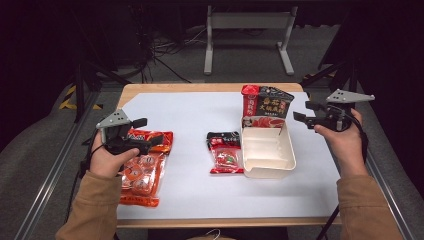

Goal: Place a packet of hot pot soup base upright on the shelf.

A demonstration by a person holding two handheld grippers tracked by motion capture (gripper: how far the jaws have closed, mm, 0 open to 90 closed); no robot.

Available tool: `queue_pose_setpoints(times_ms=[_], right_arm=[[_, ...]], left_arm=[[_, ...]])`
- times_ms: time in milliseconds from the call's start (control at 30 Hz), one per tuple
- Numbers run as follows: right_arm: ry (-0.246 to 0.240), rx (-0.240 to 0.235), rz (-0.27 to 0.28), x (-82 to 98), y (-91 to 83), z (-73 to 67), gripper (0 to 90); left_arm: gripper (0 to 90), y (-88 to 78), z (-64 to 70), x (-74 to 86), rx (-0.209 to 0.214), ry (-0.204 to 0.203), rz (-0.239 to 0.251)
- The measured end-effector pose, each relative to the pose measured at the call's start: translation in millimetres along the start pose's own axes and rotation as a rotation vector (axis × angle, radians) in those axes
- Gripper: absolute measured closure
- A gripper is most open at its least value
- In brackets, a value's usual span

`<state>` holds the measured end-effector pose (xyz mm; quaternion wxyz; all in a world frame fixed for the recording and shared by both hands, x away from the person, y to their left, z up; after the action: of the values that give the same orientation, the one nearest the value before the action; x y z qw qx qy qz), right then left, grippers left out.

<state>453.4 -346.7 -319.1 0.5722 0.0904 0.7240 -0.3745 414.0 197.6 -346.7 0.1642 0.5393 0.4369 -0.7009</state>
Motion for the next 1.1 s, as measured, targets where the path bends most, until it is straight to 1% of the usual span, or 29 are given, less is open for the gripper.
queue_pose_setpoints(times_ms=[33,67,133,300,333,400,467,500,533,567,600,633,700,733,767,833,900,1000,1100], right_arm=[[-0.001,0.002,-0.002,2.0,-1.3,-1.8,33.3],[0.005,0.004,0.0,4.1,-2.2,-4.1,33.3],[0.011,0.003,-0.004,7.8,-2.9,-6.9,33.3],[0.017,0.028,-0.021,22.2,-3.5,-15.3,33.3],[0.022,0.029,-0.022,24.7,-3.2,-16.2,33.3],[0.027,0.031,-0.026,31.7,-1.8,-18.0,33.3],[0.031,0.033,-0.028,39.7,-0.2,-20.3,34.0],[0.033,0.032,-0.028,43.4,-0.1,-21.4,35.0],[0.033,0.032,-0.028,43.4,-0.1,-21.4,35.0],[0.039,0.032,-0.025,48.5,0.9,-21.7,36.2],[0.039,0.032,-0.025,48.5,0.9,-21.7,36.2],[0.041,0.032,-0.037,49.7,1.4,-21.4,36.3],[0.04,0.049,-0.048,55.3,0.5,-20.7,36.5],[0.039,0.053,-0.057,57.0,0.7,-20.4,36.7],[0.037,0.055,-0.061,59.6,0.9,-19.7,37.1],[0.043,0.052,-0.061,62.3,1.1,-19.2,37.4],[0.054,0.058,-0.063,68.2,0.7,-17.5,37.7],[0.064,0.062,-0.06,74.2,-0.5,-16.4,38.1],[0.067,0.067,-0.066,79.1,-0.4,-15.9,38.0]], left_arm=[[11.6,-1.0,-2.1,-0.1,-0.005,0.012,-0.002],[11.9,-1.8,-2.6,-0.1,-0.007,0.009,-0.001],[12.2,-3.5,-5.2,-1.0,-0.012,0.018,0.002],[12.4,-7.9,-13.3,-4.2,-0.028,0.024,0.008],[12.4,-8.8,-16.6,-4.8,-0.037,0.029,0.004],[12.4,-9.3,-21.1,-4.7,-0.049,0.024,0.005],[12.3,-9.2,-29.9,-3.5,-0.073,0.019,0.0],[12.2,-9.2,-29.9,-3.5,-0.073,0.019,0.0],[12.2,-9.6,-33.6,-3.0,-0.081,0.022,-0.006],[12.3,-9.8,-40.4,-1.7,-0.099,0.012,-0.003],[13.3,-9.8,-40.4,-1.7,-0.099,0.012,-0.003],[13.3,-10.1,-43.2,-0.7,-0.1,0.005,-0.005],[15.6,-9.0,-50.8,3.0,-0.11,-0.019,-0.011],[15.7,-9.0,-50.8,3.0,-0.11,-0.019,-0.011],[15.7,-7.7,-55.5,5.3,-0.125,-0.018,-0.017],[15.6,-6.7,-58.0,6.6,-0.129,-0.024,-0.016],[14.9,-5.6,-61.5,8.4,-0.138,-0.035,-0.014],[14.1,-5.1,-68.4,11.0,-0.16,-0.039,-0.014],[10.2,-3.9,-76.9,15.1,-0.193,-0.057,-0.029]])
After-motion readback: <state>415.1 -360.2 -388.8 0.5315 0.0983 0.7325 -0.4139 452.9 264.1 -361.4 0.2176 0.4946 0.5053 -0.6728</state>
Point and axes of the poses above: each handheld gripper's, and its own axes: y roughly forward along the jaws, x roughly out of its underside, z roughly to its right, the point moved 3 cm from there along y, roughly forward along the jaws, and after that the axes turned 13 degrees about -x, right-handed, at the moved point
